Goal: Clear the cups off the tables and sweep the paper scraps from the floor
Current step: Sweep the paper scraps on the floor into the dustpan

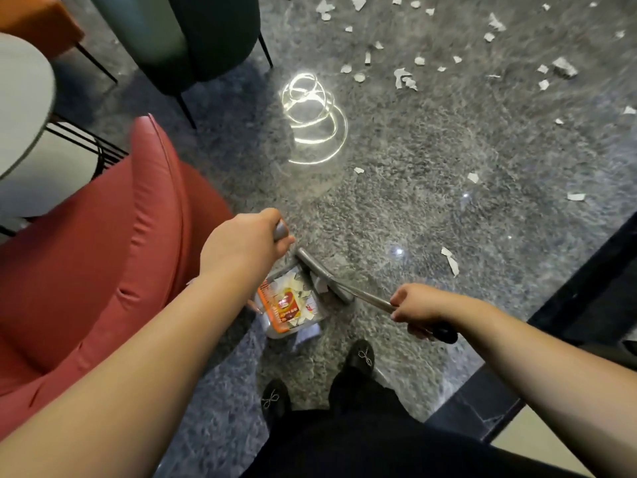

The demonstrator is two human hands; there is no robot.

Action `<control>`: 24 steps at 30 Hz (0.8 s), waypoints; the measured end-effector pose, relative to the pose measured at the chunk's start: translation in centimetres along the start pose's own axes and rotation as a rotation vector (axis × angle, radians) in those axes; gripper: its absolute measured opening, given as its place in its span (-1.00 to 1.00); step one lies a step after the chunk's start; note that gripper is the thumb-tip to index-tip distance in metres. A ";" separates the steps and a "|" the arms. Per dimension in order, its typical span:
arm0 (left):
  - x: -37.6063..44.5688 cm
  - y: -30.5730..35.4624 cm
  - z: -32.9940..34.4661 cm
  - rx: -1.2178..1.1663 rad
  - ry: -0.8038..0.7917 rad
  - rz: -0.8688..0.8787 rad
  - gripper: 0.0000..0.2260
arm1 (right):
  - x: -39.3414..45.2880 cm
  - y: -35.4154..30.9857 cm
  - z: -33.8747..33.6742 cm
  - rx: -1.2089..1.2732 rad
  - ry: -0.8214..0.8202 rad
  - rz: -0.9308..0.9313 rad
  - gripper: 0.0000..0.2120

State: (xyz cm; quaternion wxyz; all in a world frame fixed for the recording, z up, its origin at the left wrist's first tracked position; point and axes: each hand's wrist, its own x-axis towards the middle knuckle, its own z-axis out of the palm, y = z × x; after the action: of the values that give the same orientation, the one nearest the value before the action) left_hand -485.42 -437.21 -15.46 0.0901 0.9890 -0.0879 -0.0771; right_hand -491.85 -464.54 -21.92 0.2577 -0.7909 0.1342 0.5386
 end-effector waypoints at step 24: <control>8.6 14.4 -1.4 -0.169 -0.012 0.191 -0.81 | -6.9 12.4 -5.8 0.702 0.325 0.038 -0.72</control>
State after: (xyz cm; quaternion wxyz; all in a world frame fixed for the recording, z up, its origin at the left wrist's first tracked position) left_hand -479.07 -452.51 -12.51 0.1795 0.9646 -0.1754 -0.0811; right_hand -496.08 -478.52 -17.20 0.4782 -0.7269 0.3640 0.3323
